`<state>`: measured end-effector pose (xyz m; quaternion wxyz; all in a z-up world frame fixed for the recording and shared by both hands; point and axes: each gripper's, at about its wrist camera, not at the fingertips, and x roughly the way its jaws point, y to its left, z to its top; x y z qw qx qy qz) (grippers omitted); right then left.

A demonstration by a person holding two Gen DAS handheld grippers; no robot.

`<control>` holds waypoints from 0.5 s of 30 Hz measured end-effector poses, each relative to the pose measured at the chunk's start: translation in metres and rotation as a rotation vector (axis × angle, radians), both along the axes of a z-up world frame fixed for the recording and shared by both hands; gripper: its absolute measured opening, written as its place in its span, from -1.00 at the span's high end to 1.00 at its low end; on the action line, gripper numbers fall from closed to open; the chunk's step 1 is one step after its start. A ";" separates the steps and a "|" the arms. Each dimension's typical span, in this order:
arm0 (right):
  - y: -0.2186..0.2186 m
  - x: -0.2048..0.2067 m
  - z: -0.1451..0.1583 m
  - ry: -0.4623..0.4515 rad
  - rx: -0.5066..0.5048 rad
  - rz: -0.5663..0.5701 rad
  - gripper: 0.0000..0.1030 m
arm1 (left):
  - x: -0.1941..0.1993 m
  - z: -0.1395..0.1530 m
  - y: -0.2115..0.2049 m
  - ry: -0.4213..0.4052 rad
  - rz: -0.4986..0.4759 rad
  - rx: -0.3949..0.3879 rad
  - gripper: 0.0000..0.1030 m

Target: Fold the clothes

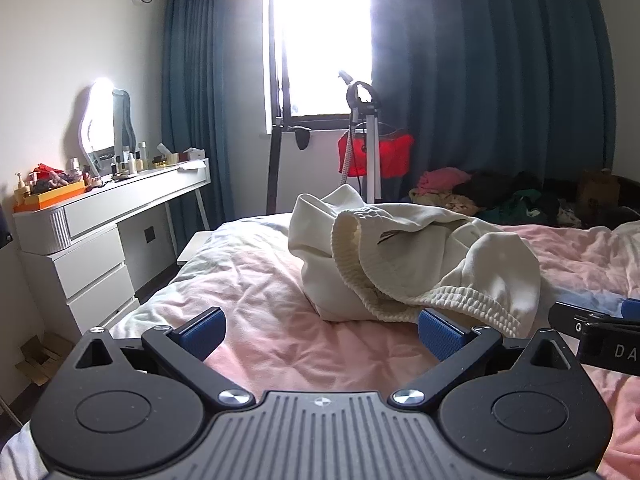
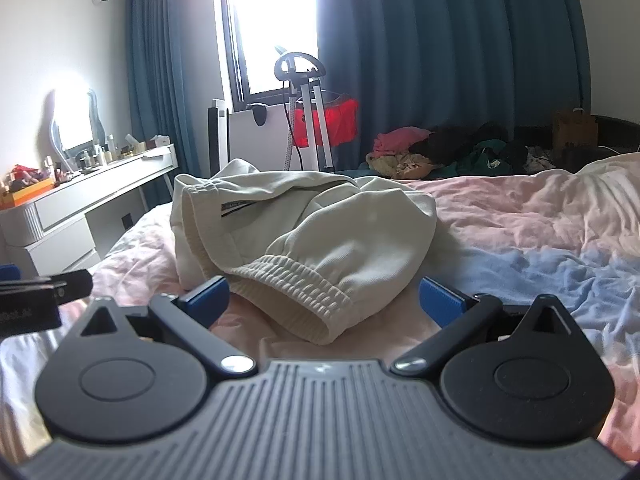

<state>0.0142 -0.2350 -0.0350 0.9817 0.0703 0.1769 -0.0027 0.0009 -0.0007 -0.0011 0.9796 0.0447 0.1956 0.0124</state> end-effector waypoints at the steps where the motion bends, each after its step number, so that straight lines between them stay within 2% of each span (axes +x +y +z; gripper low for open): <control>1: 0.000 0.000 0.000 -0.002 0.000 -0.001 -1.00 | 0.000 -0.001 0.000 -0.002 0.003 -0.001 -1.00; 9: 0.001 -0.002 -0.001 -0.017 0.006 -0.006 -1.00 | 0.001 0.000 0.007 -0.009 0.024 -0.030 -1.00; 15: 0.001 -0.001 -0.001 -0.011 0.006 -0.008 -1.00 | -0.003 0.000 0.008 -0.016 0.019 -0.017 -1.00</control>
